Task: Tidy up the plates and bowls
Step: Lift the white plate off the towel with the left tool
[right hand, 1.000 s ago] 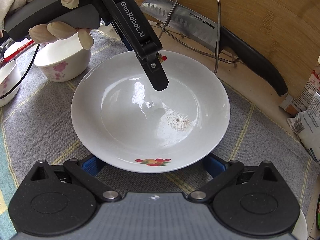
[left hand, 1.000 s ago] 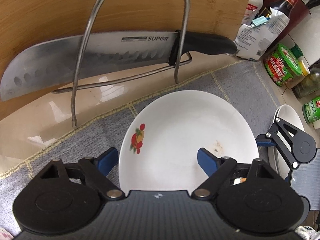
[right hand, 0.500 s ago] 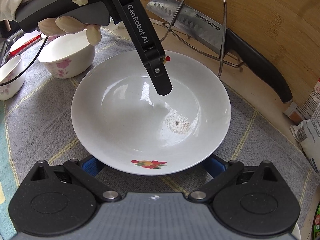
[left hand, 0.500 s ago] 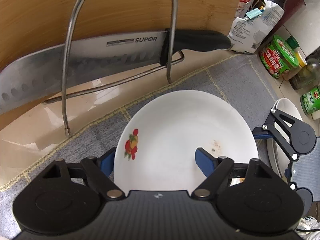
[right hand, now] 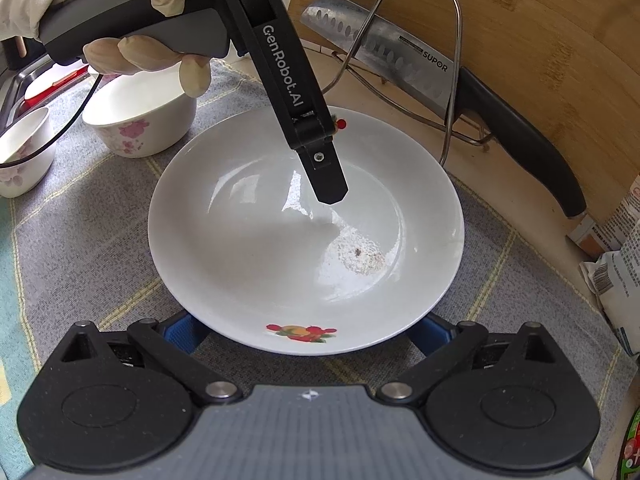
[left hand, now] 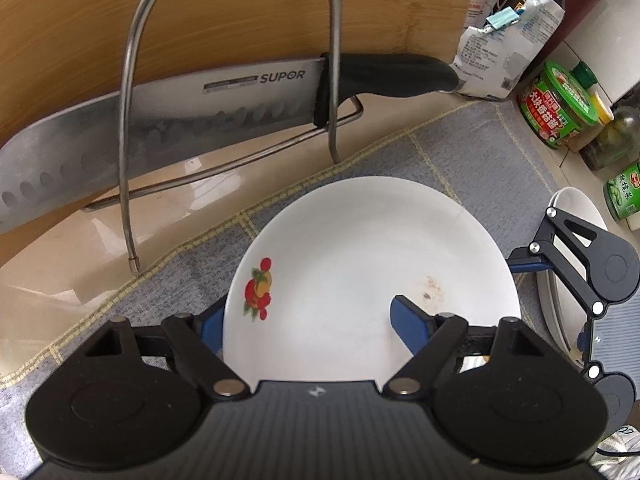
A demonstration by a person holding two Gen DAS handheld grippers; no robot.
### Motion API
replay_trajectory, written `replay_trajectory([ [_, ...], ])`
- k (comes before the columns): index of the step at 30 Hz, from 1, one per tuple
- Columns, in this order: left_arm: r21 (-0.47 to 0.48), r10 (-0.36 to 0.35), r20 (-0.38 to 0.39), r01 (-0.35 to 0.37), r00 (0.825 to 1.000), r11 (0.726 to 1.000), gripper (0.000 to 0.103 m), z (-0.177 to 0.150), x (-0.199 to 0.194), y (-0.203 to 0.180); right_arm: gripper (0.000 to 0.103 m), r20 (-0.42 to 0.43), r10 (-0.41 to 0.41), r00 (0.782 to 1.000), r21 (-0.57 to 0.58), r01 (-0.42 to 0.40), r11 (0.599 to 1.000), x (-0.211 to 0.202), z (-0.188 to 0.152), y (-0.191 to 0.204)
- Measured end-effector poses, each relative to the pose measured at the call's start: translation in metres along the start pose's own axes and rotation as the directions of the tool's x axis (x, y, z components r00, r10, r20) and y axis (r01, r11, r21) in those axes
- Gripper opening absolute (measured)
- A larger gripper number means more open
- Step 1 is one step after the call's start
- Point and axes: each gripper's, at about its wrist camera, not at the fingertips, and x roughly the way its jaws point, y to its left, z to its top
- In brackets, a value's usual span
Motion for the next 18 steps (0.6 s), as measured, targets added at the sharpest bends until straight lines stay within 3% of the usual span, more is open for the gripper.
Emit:
replay_trajectory([
  [18, 0.015, 0.027, 0.042, -0.028, 0.999, 1.0, 0.081, -0.009, -0.017, -0.008, 0.103, 0.014, -0.009, 1.0, 0.034, 0.009, 0.999, -0.014, -0.003, 0.003],
])
